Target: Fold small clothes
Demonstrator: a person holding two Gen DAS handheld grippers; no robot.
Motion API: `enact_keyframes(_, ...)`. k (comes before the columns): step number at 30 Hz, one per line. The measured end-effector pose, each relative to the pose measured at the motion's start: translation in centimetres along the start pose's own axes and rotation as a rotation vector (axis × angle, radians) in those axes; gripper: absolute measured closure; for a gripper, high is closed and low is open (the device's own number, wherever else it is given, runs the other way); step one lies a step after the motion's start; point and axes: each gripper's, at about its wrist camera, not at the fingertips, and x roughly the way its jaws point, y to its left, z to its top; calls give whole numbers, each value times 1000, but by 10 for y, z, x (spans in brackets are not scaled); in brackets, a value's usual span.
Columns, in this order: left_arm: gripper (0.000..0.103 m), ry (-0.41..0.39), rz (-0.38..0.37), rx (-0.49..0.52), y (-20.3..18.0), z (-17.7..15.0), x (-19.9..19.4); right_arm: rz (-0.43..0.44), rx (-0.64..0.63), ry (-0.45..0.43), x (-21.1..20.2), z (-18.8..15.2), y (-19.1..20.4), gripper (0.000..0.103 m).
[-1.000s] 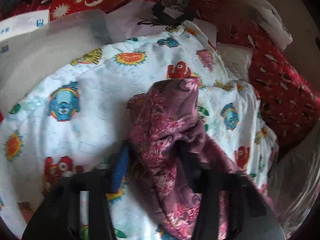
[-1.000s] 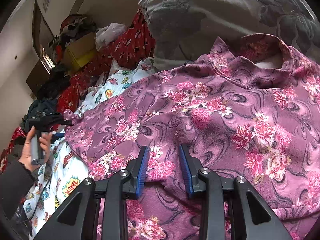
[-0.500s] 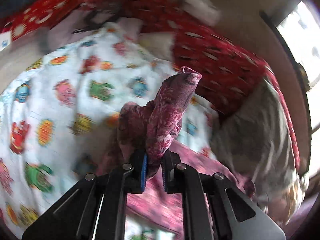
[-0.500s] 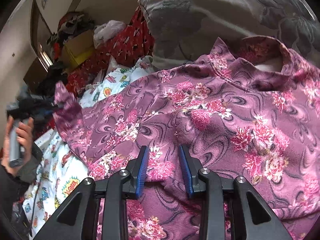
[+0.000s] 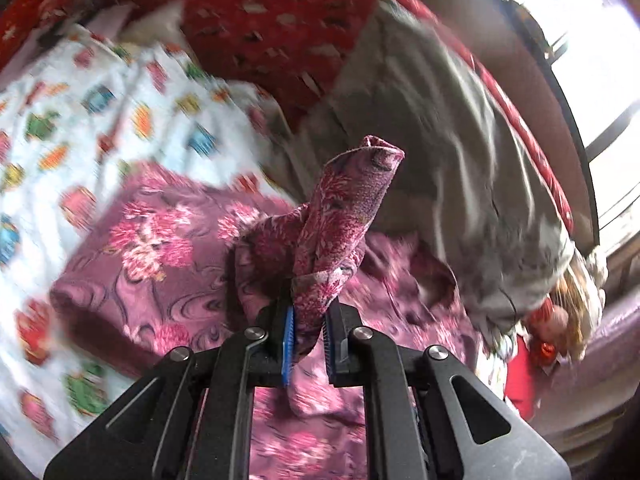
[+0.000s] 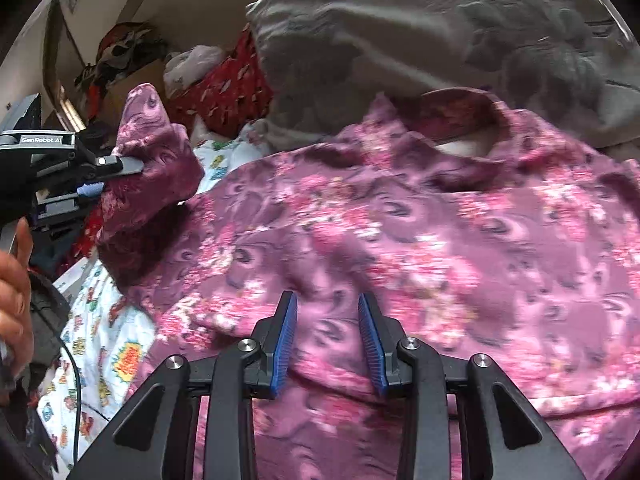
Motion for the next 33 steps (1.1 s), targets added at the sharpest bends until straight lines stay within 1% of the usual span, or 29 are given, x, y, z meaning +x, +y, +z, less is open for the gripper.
enact_keyframes(4, 94, 68, 4, 7, -13, -20, 31, -19, 33, 15, 3, -3, -20, 69)
enact_keyframes(6, 94, 92, 12, 6, -16, -28, 43, -3, 38, 6, 4, -6, -24, 69)
enact_keyframes(9, 93, 131, 41, -4, -15, -36, 61, -4, 27, -8, 5, -10, -22, 69)
enact_keyframes(11, 91, 156, 31, -33, -8, -41, 66, 1, 28, -8, 5, -10, -22, 69)
enact_keyframes(13, 80, 172, -13, -78, -1, -42, 63, 10, 33, -8, 4, -10, -22, 69)
enact_keyframes(15, 73, 169, -81, -130, 9, -44, 50, 15, 35, -7, 4, -10, -22, 69)
enact_keyframes(16, 69, 158, -127, -168, 15, -46, 40, 15, 35, -7, 4, -9, -23, 69)
enact_keyframes(19, 65, 104, -188, -246, 34, -55, 12, 2, 21, -3, 3, -9, -22, 68)
enact_keyframes(20, 64, 94, -192, -260, 39, -59, 7, -4, 15, -2, 2, -8, -20, 67)
enact_keyframes(22, 64, 88, -187, -287, 50, -69, -1, 5, 21, -1, 1, -6, -17, 63)
enact_keyframes(23, 64, 88, -181, -296, 54, -72, -1, 22, 30, 1, 0, -3, -15, 61)
enact_keyframes(26, 64, 97, -150, -341, 69, -77, 2, 86, 60, 5, 1, 4, -10, 61)
enact_keyframes(27, 64, 102, -151, -369, 74, -79, 6, 105, 72, 4, 0, 7, -7, 61)
enact_keyframes(29, 64, 103, -187, -415, 82, -81, 13, 135, 82, -1, 1, 12, -2, 60)
enact_keyframes(30, 64, 103, -187, -428, 86, -81, 15, 150, 82, -2, 3, 16, 3, 57)
enact_keyframes(33, 64, 109, -190, -461, 95, -78, 22, 171, 75, 8, 12, 27, 14, 55)
